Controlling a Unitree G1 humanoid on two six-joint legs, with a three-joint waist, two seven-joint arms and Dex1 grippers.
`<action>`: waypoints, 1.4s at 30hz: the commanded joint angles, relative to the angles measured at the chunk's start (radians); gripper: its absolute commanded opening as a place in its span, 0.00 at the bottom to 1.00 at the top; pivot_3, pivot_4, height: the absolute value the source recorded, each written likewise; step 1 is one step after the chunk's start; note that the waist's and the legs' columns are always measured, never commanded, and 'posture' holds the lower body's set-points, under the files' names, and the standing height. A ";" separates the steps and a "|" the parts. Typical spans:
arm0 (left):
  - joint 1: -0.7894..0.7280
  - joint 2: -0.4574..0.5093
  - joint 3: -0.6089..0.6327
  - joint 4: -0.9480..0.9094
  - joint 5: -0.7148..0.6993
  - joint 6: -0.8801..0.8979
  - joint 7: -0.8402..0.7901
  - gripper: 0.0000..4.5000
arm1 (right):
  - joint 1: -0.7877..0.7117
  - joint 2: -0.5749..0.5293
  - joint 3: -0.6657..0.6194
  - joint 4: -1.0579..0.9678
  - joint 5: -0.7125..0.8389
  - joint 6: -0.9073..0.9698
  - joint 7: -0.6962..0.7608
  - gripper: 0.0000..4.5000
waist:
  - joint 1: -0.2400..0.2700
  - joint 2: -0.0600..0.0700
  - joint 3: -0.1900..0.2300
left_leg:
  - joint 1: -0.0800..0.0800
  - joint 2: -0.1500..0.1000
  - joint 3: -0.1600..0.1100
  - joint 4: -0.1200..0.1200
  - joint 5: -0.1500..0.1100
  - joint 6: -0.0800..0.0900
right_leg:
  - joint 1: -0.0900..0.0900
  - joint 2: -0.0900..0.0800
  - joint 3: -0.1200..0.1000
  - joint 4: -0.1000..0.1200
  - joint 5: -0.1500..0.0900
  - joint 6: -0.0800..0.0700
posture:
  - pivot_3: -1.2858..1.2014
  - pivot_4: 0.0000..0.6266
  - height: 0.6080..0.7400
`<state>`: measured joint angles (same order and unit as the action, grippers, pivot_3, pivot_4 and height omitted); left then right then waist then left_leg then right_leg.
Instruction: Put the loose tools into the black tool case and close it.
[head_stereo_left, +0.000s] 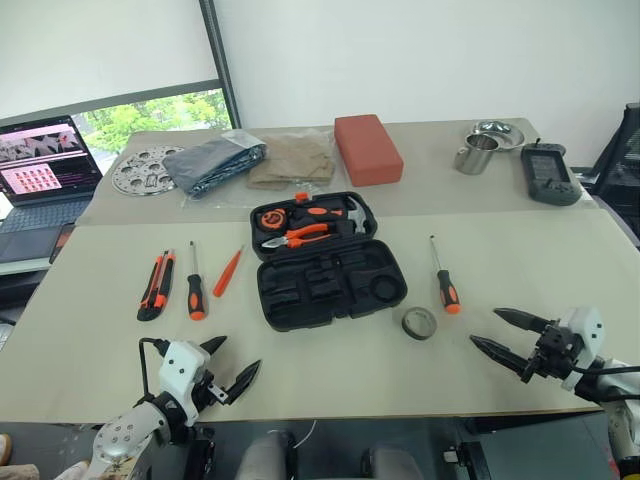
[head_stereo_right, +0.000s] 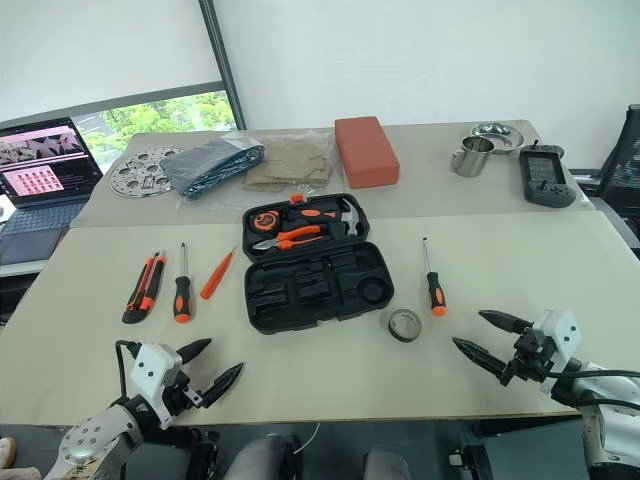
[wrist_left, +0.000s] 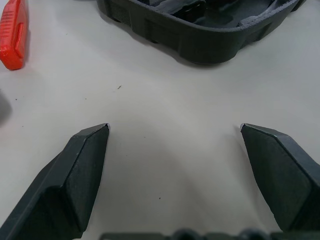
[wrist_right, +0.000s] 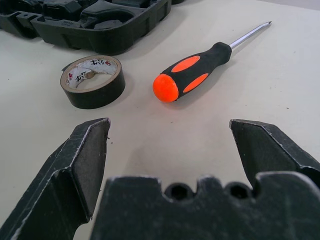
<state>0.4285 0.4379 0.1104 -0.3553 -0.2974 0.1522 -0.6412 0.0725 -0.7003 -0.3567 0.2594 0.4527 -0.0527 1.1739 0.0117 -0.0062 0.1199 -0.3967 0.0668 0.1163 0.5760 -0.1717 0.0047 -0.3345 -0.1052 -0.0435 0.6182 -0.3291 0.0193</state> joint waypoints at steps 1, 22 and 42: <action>0.004 0.003 0.017 -0.017 -0.026 0.012 -0.003 1.00 | 0.017 -0.015 -0.015 -0.052 0.026 0.021 0.006 0.99 | 0.000 0.000 0.000 | 0.000 0.000 0.000 0.000 0.000 0.000 | 0.000 0.000 0.000 0.000 0.000 0.000 | 0.52 0.24 0.97; -0.047 0.008 0.091 -0.026 -0.120 0.024 -0.013 1.00 | 0.018 -0.017 -0.044 -0.019 0.040 0.004 0.041 0.99 | 0.000 0.000 0.000 | 0.000 0.000 0.000 0.004 0.000 0.000 | 0.000 0.001 0.000 0.004 0.000 0.000 | 0.52 0.24 0.97; -0.404 -0.048 0.271 -0.087 -0.280 0.589 0.595 1.00 | -0.227 -0.059 0.068 -0.402 0.191 0.290 0.011 0.99 | 0.000 -0.001 0.001 | -0.001 0.003 -0.002 0.013 -0.002 -0.001 | 0.001 0.008 0.004 0.010 0.000 0.000 | 0.52 0.24 0.97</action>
<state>0.0701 0.3965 0.3847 -0.4182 -0.5846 0.6607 -0.1330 -0.1189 -0.7461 -0.3016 -0.0694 0.6140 0.2133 1.1998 0.0118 -0.0072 0.1211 -0.3980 0.0694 0.1143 0.5896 -0.1736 0.0032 -0.3338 -0.0965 -0.0394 0.6282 -0.3289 0.0189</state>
